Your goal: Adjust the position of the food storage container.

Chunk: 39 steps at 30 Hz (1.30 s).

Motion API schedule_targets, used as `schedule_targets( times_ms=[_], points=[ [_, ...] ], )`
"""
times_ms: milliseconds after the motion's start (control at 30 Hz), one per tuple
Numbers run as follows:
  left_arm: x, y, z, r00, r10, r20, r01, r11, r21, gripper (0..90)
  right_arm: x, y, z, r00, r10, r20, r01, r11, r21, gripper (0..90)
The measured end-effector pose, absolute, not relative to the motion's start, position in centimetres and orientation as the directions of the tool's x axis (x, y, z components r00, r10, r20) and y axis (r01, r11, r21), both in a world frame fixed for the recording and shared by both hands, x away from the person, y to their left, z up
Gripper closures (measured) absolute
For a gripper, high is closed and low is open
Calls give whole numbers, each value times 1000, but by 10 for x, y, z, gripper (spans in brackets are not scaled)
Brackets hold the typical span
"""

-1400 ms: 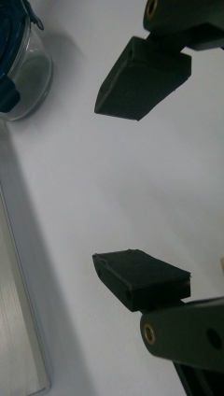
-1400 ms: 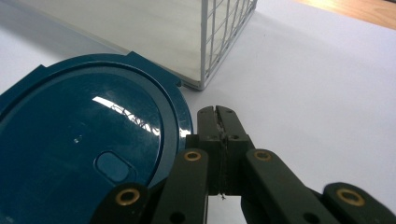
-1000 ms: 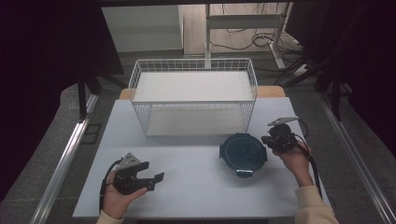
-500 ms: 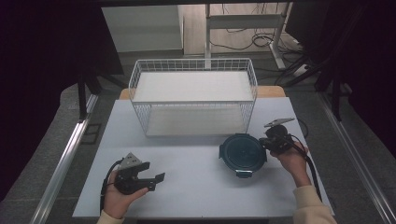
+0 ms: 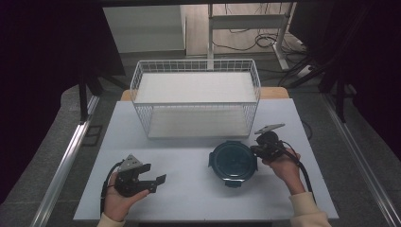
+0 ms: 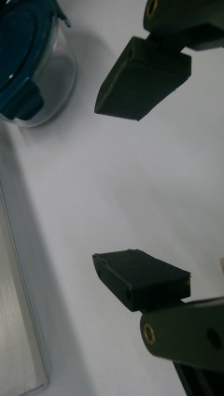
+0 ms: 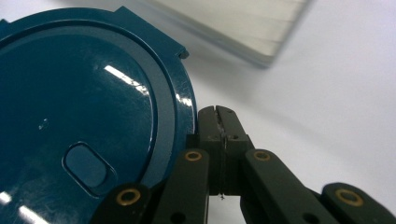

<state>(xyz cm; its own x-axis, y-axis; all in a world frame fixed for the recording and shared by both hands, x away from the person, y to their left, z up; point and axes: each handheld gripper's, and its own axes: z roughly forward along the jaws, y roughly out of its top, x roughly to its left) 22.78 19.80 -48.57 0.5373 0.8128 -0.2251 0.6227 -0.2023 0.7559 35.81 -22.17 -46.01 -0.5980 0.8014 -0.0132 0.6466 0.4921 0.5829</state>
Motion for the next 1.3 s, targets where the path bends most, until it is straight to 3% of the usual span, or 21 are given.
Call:
schedule_targets(
  times_ms=[500, 700, 1000, 1300],
  points=[
    [228, 199, -485, 535, 814, -225, 623, -200, 756, 236, 338, -179, -459, -687, 726, 40, 606, 541, 583, 900],
    [227, 200, -484, 532, 816, -226, 621, -195, 759, 236, 341, -190, -464, -675, 729, 116, 629, 485, 608, 900],
    [228, 200, -486, 536, 813, -226, 623, -201, 756, 236, 301, -230, -474, -622, 771, 135, 676, 441, 591, 899],
    [228, 200, -485, 536, 814, -226, 623, -200, 756, 236, 291, -210, -479, -659, 744, 106, 659, 505, 557, 900]
  ],
)
